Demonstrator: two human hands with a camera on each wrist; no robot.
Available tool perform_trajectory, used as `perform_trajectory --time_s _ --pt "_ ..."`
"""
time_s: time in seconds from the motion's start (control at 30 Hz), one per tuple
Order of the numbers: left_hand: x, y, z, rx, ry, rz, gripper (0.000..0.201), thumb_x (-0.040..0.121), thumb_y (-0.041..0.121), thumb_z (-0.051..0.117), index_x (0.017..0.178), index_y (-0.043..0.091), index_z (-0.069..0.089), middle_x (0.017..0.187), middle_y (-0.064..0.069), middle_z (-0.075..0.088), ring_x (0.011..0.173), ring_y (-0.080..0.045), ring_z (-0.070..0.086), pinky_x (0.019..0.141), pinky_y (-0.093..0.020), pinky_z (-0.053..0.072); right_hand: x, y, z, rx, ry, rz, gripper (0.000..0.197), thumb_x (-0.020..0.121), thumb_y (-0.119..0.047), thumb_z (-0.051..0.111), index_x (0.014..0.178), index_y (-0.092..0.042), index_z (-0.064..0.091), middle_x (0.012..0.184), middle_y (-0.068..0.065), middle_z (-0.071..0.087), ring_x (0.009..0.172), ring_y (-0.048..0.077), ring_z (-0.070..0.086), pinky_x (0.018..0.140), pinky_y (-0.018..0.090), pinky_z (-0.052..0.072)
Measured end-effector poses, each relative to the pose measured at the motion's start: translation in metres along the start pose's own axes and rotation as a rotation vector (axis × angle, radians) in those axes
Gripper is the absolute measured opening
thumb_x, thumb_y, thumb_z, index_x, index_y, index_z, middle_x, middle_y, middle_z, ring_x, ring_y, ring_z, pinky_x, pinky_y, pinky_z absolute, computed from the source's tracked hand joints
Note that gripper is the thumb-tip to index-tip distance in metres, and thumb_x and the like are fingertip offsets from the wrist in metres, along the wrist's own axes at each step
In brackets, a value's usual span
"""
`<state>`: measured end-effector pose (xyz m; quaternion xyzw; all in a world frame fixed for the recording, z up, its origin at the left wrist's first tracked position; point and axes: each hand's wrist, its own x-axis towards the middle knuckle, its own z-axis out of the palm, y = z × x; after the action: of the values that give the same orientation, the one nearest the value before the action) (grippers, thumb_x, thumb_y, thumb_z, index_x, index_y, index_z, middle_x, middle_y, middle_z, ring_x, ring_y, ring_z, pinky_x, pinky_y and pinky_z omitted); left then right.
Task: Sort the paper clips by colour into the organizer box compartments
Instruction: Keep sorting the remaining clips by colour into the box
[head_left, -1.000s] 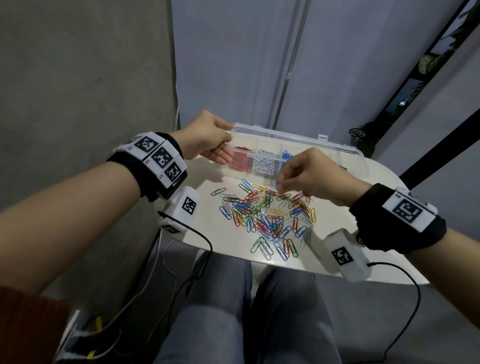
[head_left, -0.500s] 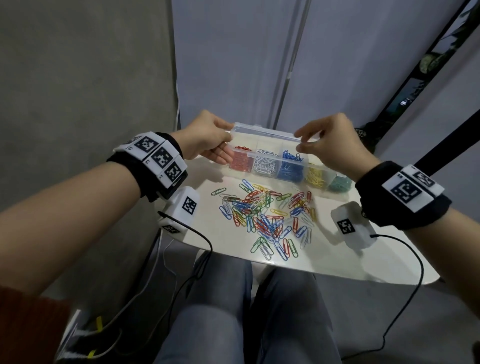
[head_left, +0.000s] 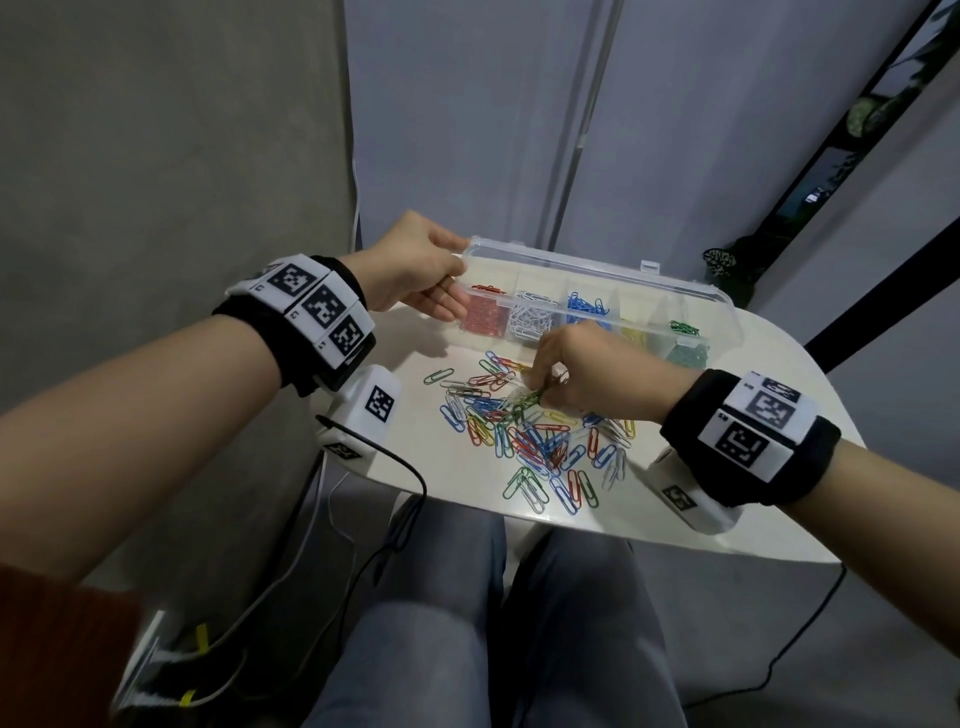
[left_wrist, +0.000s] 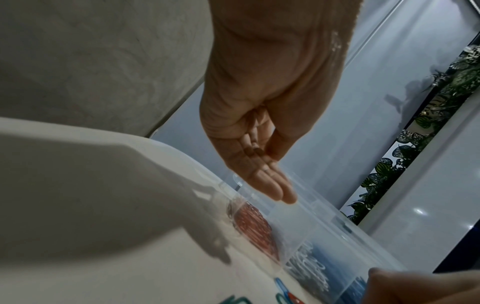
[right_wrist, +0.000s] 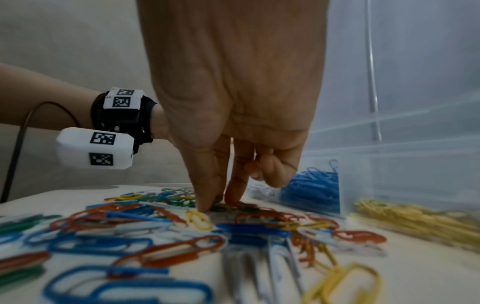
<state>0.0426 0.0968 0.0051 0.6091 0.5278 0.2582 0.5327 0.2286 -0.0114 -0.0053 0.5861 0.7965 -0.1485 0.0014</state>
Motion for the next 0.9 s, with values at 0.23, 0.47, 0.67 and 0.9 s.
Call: perform_trajectory --time_s 0.23,0.47,0.67,0.9 --pt "0.001 -0.001 0.000 -0.005 -0.002 0.004 0.046 0.099 0.001 0.047 0.144 0.007 0.038 0.051 -0.009 0.065 0.043 -0.018 0.065 0.049 -0.030 0.057 -0.004 -0.001 0.001 0.041 -0.009 -0.025 0.012 0.079 0.000 0.067 0.083 -0.011 0.064 0.080 -0.003 0.063 0.067 0.005 0.054 0.058 0.024 0.044" --pt "0.001 -0.001 0.000 -0.004 0.000 0.001 0.046 0.099 0.002 0.047 0.144 0.007 0.038 0.051 -0.009 0.066 0.044 -0.018 0.066 0.046 -0.029 0.057 -0.004 0.012 -0.002 0.234 0.122 0.066 0.019 0.076 0.004 0.073 0.083 -0.014 0.074 0.072 -0.005 0.066 0.054 -0.008 0.053 0.052 0.007 0.039" --pt "0.001 0.000 0.000 -0.004 0.002 -0.002 0.045 0.099 0.002 0.048 0.143 0.008 0.040 0.052 -0.009 0.066 0.044 -0.018 0.066 0.048 -0.030 0.058 -0.007 0.011 -0.004 0.383 0.085 0.210 0.003 0.076 -0.007 0.078 0.079 -0.008 0.078 0.070 0.002 0.073 0.055 0.003 0.063 0.055 0.019 0.051" --pt "0.001 -0.001 0.001 -0.010 0.003 0.000 0.045 0.099 0.002 0.047 0.143 0.008 0.040 0.049 -0.008 0.065 0.043 -0.017 0.065 0.047 -0.030 0.056 -0.003 0.006 0.005 0.338 0.133 0.261 0.011 0.077 0.001 0.074 0.086 -0.005 0.075 0.065 0.004 0.069 0.051 0.008 0.059 0.054 0.022 0.054"
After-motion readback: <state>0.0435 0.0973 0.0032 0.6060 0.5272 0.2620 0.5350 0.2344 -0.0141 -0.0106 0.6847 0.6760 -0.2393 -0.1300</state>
